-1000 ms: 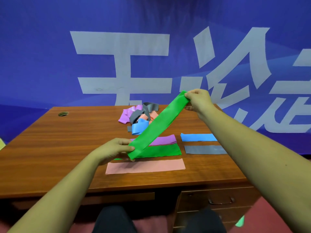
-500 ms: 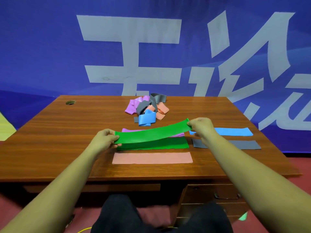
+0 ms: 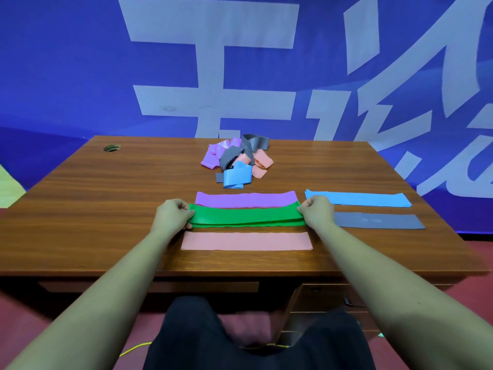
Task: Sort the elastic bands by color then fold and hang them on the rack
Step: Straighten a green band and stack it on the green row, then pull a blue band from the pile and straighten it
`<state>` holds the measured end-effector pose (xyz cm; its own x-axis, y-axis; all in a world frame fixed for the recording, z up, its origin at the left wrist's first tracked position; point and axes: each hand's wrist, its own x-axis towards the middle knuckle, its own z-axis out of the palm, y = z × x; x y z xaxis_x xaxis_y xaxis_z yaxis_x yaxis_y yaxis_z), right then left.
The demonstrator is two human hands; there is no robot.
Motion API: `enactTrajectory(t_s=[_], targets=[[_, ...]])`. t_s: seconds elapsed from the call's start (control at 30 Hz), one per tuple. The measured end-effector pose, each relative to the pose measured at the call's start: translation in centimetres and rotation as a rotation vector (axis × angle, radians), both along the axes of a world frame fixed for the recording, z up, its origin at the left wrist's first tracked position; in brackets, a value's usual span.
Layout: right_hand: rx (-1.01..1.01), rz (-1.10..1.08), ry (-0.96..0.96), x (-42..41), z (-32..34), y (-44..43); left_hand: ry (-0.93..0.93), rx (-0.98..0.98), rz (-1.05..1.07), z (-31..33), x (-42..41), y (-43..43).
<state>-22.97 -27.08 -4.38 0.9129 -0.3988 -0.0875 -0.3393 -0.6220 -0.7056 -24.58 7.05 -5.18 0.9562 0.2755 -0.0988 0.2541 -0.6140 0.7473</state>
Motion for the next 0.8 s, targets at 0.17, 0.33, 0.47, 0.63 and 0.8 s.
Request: enactTrajectory(t_s=[0.17,0.33,0.47,0.63,0.8], targets=[[-0.220,0.055,0.000,-0.1,-1.9,0.5,-0.021,0.149,-0.019,-1.3,-0.1,0.5],[-0.378,0.090,-0.147,-0.8,-2.1,0.6,-0.069,0.236,-0.064,-1.6,-0.3,0.0],[-0.402,0.154,-0.288,1.0,-0.9,0.9,-0.083,0.322,-0.068,-0.2,1.2,-0.4],[-0.323,0.276,-0.281,5.1,1.3,4.4,-0.179,0.233,-0.179,1.6,5.8,-2.1],[-0.287,0.389,-0.182,9.1,1.2,7.6,-0.171,0.257,-0.316,1.0,9.9,-5.0]])
